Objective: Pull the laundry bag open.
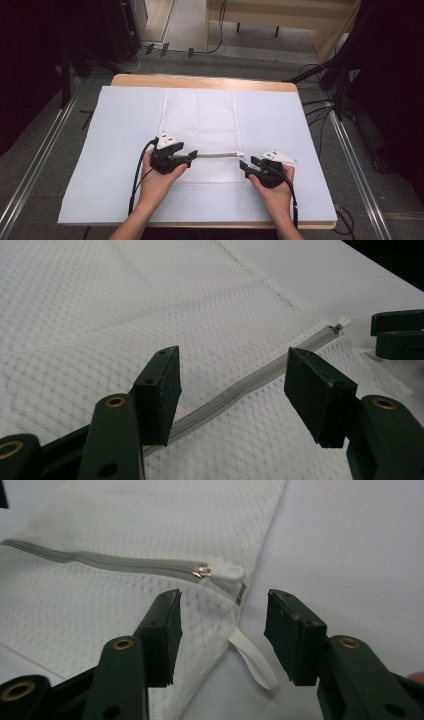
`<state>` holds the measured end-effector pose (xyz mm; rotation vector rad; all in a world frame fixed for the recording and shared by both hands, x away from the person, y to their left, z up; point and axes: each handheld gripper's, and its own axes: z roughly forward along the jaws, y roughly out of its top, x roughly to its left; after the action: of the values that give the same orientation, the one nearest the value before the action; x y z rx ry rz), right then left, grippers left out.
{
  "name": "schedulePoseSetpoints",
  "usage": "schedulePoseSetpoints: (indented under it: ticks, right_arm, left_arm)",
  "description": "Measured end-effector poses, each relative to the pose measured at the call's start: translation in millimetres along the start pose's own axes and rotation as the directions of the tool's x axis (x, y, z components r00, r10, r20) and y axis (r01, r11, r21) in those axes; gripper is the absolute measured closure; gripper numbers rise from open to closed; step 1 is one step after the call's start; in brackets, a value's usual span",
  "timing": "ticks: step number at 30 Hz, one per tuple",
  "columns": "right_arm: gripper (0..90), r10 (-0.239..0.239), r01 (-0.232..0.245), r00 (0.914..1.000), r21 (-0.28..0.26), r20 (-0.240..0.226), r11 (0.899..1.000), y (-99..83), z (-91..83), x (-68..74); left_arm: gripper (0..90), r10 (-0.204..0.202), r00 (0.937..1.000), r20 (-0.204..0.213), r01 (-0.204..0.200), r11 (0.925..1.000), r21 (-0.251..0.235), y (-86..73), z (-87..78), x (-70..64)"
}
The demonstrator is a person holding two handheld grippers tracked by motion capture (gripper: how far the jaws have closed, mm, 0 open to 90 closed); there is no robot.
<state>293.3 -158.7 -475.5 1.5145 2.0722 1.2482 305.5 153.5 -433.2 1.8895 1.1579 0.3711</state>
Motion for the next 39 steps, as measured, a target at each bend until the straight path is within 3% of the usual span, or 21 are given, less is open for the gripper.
schedulePoseSetpoints:
  ticks: [8,14,16,17,18,19,20,21,22,23,24,25,28,35,39]
  right_arm:
    - [46.9,-0.007,0.007,1.0000,0.017,-0.007,1.000,-2.1,9.4,2.4]
    - [46.3,-0.028,0.027,0.9991,0.028,0.033,0.999,0.1,21.8,7.8]
    - [54.4,-0.083,0.081,0.9951,0.038,0.055,0.996,-1.2,22.5,14.2]
    - [54.4,-0.083,0.081,0.9951,0.038,0.055,0.996,-1.2,22.5,14.2]
    - [62.7,-0.118,0.114,0.9882,0.047,0.097,0.992,-1.8,23.6,19.3]
    - [62.7,-0.118,0.114,0.9882,0.047,0.097,0.992,-1.8,23.6,19.3]
    - [72.6,-0.125,0.120,0.9831,0.050,0.134,0.992,-2.0,24.0,21.3]
    - [77.9,-0.112,0.107,0.9845,0.047,0.135,0.993,-1.7,23.8,20.4]
    - [77.9,-0.112,0.107,0.9845,0.047,0.135,0.993,-1.7,23.8,20.4]
    - [86.1,-0.089,0.084,0.9877,0.042,0.129,0.996,-1.3,23.3,17.5]
    - [86.1,-0.089,0.084,0.9877,0.042,0.129,0.996,-1.3,23.3,17.5]
    - [89.6,-0.083,0.080,0.9914,0.034,0.101,0.996,-1.5,22.0,15.2]
    - [90.0,-0.111,0.111,0.9881,0.004,0.107,0.994,-2.9,18.2,18.6]
    - [90.0,-0.149,0.155,0.9818,-0.042,0.117,0.987,-3.8,11.0,24.4]
    - [90.0,-0.149,0.154,0.9830,-0.044,0.107,0.987,-3.9,10.8,24.1]
  left_arm:
    - [41.0,0.006,0.9998,0.020,-0.006,0.9999,0.015,-3.3,5.4,-6.6]
    - [41.8,0.018,0.9990,0.041,-0.019,0.9996,0.023,-3.4,9.3,-13.3]
    - [42.5,0.024,0.9986,0.048,-0.025,0.9993,0.027,-3.2,11.4,-15.9]
    - [42.8,0.024,0.9986,0.048,-0.025,0.9993,0.027,-3.2,11.4,-15.9]
    - [42.9,0.022,0.9983,0.053,-0.024,0.9994,0.027,-2.7,14.8,-19.2]
    - [43.0,0.022,0.9983,0.053,-0.024,0.9994,0.027,-2.7,14.8,-19.2]
    - [43.0,0.024,0.9974,0.068,-0.026,0.9992,0.030,-1.1,19.0,-24.7]
    - [43.3,0.024,0.9974,0.068,-0.026,0.9992,0.030,-1.1,19.0,-24.7]
    - [43.3,0.026,0.9965,0.080,-0.029,0.9991,0.032,0.0,21.4,-28.3]
    - [44.3,0.027,0.9943,0.103,-0.031,0.9991,0.030,2.4,26.7,-36.1]
    - [45.4,0.027,0.9943,0.103,-0.031,0.9991,0.030,2.4,26.7,-36.1]
    - [47.0,0.023,0.9915,0.128,-0.027,0.9992,0.030,5.2,33.3,-43.4]
    - [53.7,0.031,0.9884,0.149,-0.037,0.9984,0.041,8.9,40.0,-49.8]
    - [63.8,-0.018,0.9841,0.177,0.003,0.9964,0.084,22.3,67.0,-63.2]
    - [59.5,-0.021,0.9868,0.160,0.004,0.9941,0.109,27.2,75.8,-69.9]
